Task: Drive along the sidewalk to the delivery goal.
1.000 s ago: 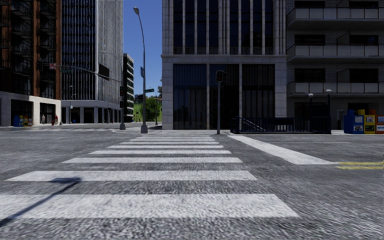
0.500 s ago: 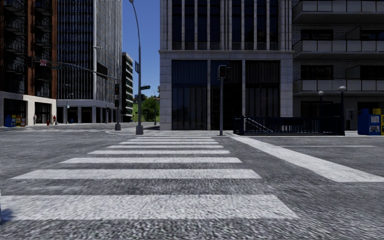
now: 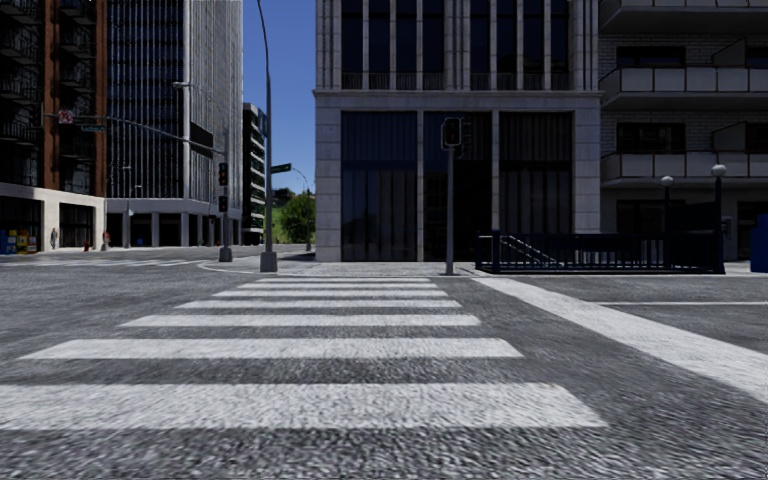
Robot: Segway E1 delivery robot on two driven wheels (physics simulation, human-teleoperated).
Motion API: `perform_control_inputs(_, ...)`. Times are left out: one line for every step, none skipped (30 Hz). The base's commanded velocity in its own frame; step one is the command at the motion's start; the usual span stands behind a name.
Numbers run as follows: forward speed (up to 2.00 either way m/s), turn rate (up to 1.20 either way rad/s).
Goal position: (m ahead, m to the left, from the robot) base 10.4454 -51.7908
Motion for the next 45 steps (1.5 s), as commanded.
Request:
perform_control_inputs(2.00,0.00)
perform_control_inputs(2.00,0.00)
perform_control_inputs(2.00,0.00)
perform_control_inputs(2.00,0.00)
perform_control_inputs(2.00,0.00)
perform_control_inputs(2.00,0.00)
perform_control_inputs(2.00,0.00)
perform_control_inputs(2.00,0.00)
perform_control_inputs(2.00,0.00)
perform_control_inputs(2.00,0.00)
perform_control_inputs(2.00,0.00)
perform_control_inputs(2.00,0.00)
perform_control_inputs(2.00,0.00)
perform_control_inputs(2.00,0.00)
perform_control_inputs(2.00,0.00)
perform_control_inputs(2.00,0.00)
perform_control_inputs(2.00,0.00)
perform_control_inputs(2.00,0.00)
perform_control_inputs(2.00,0.00)
perform_control_inputs(2.00,0.00)
perform_control_inputs(2.00,0.00)
perform_control_inputs(2.00,0.00)
perform_control_inputs(2.00,0.00)
perform_control_inputs(2.00,0.00)
perform_control_inputs(2.00,0.00)
perform_control_inputs(2.00,0.00)
perform_control_inputs(2.00,0.00)
perform_control_inputs(2.00,0.00)
perform_control_inputs(2.00,0.00)
perform_control_inputs(2.00,0.00)
perform_control_inputs(2.00,0.00)
perform_control_inputs(2.00,0.00)
perform_control_inputs(2.00,0.00)
perform_control_inputs(2.00,0.00)
perform_control_inputs(2.00,0.00)
perform_control_inputs(2.00,0.00)
perform_control_inputs(2.00,0.00)
perform_control_inputs(2.00,0.00)
perform_control_inputs(2.00,0.00)
perform_control_inputs(2.00,0.00)
perform_control_inputs(2.00,0.00)
perform_control_inputs(2.00,0.00)
perform_control_inputs(2.00,0.00)
perform_control_inputs(2.00,0.00)
perform_control_inputs(2.00,0.00)
